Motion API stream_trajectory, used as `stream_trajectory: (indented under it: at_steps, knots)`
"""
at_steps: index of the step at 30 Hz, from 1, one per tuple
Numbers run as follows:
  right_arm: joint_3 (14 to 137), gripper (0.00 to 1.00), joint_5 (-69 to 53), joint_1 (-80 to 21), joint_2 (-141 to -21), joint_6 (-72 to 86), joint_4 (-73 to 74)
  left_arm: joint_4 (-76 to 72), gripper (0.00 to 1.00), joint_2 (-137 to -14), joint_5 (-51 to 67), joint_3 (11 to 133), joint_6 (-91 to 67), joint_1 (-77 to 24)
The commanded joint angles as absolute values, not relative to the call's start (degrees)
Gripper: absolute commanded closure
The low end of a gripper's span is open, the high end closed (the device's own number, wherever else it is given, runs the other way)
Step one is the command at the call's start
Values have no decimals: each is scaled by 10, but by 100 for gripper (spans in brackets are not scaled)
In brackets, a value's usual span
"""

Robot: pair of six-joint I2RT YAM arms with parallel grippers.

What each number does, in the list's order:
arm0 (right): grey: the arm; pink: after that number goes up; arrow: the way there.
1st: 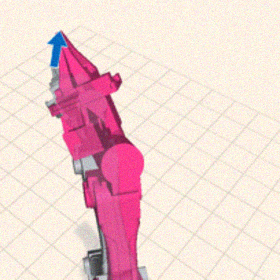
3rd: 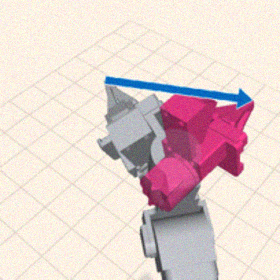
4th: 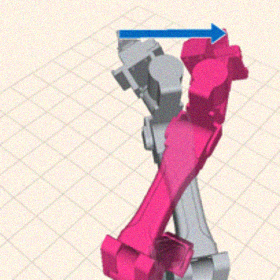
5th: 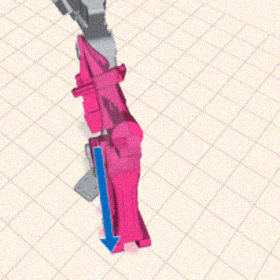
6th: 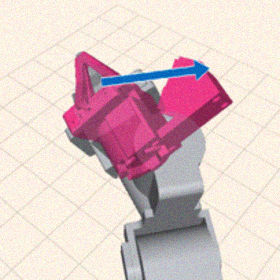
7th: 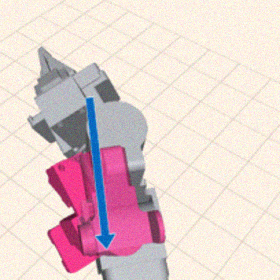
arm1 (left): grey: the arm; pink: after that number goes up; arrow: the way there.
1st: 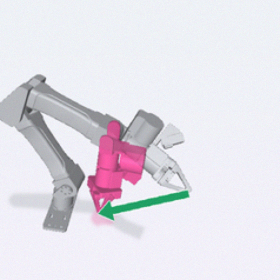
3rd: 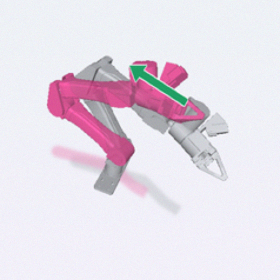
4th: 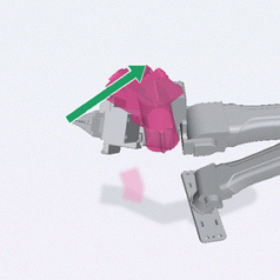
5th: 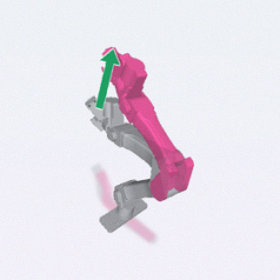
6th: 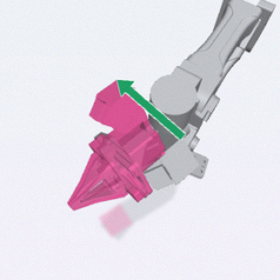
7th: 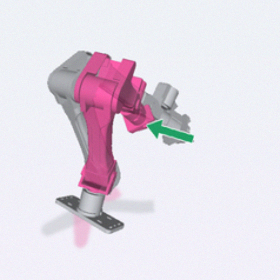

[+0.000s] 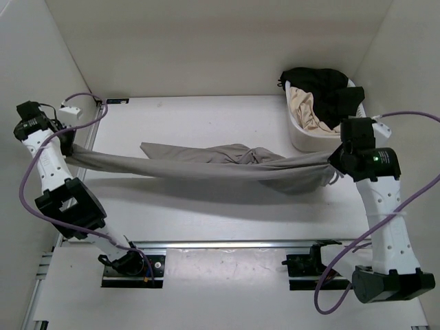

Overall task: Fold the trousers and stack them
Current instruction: Flatten the trousers out

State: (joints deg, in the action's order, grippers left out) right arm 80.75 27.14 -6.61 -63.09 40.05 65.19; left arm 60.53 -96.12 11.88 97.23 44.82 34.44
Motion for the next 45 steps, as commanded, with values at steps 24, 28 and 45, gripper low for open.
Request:
stream_trajectory:
  at_steps: [24,28,45]
  knots:
    - [476,100,273,-63,-502,489,656,535,48,-977,66,703,470,419]
    - [489,100,289,-63,-507,478,666,498,30,-1023,65,715,457,419]
    - [505,100,315,-63,-491,473,688,448,46,-1080,37,700,495,414]
